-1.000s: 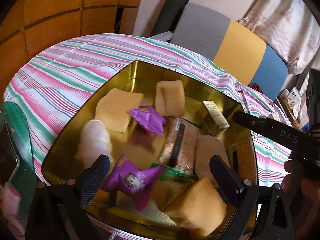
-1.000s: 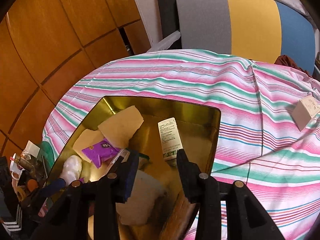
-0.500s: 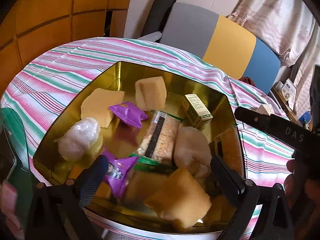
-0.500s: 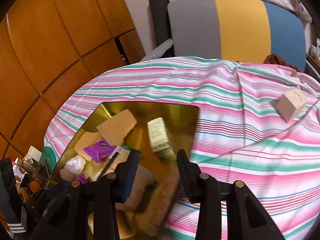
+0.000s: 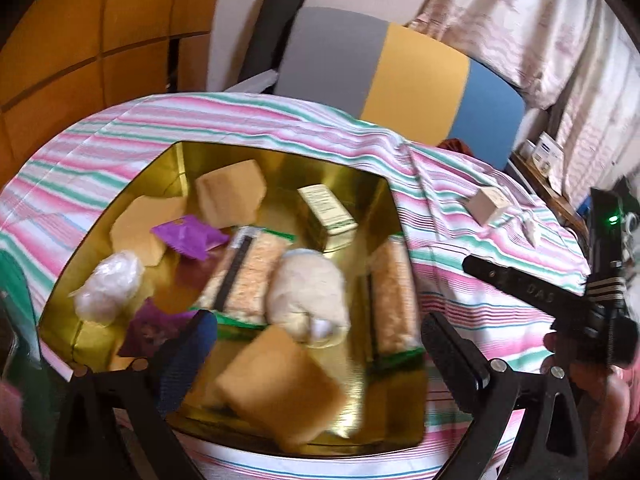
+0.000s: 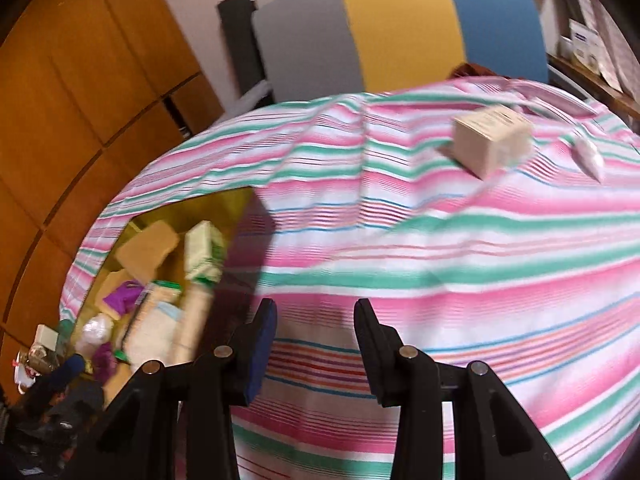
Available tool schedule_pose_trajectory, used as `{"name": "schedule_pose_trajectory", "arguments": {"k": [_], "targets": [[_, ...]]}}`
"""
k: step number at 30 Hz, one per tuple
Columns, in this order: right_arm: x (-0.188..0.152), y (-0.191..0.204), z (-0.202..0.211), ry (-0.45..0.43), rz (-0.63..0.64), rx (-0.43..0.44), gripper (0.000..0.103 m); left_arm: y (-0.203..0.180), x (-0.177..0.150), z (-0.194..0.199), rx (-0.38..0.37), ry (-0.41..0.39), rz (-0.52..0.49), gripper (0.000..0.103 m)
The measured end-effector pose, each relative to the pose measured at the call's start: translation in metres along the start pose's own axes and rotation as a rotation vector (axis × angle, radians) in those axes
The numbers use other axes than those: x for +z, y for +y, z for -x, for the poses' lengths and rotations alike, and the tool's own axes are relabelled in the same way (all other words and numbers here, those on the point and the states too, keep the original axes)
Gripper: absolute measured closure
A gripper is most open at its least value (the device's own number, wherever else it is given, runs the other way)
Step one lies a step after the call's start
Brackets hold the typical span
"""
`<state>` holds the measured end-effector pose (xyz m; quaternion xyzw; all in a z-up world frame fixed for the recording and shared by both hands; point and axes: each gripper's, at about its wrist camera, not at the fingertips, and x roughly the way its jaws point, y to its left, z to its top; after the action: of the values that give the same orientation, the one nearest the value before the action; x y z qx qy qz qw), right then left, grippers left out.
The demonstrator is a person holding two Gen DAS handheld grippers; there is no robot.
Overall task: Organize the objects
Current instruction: 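Reach the right gripper to the plastic-wrapped ball and grasp it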
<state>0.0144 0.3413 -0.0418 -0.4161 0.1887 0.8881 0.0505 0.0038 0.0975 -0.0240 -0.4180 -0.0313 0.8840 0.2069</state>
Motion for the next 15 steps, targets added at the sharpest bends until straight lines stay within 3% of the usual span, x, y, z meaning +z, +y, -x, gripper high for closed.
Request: {"name": "schedule_pose_trajectory", "arguments": {"k": [15], "targets": [[-0.003, -0.141, 0.011, -0.022, -0.102, -0.195, 0.061, -0.104, -0.010, -0.021, -0.126, 0.077, -0.255, 0.000]]}}
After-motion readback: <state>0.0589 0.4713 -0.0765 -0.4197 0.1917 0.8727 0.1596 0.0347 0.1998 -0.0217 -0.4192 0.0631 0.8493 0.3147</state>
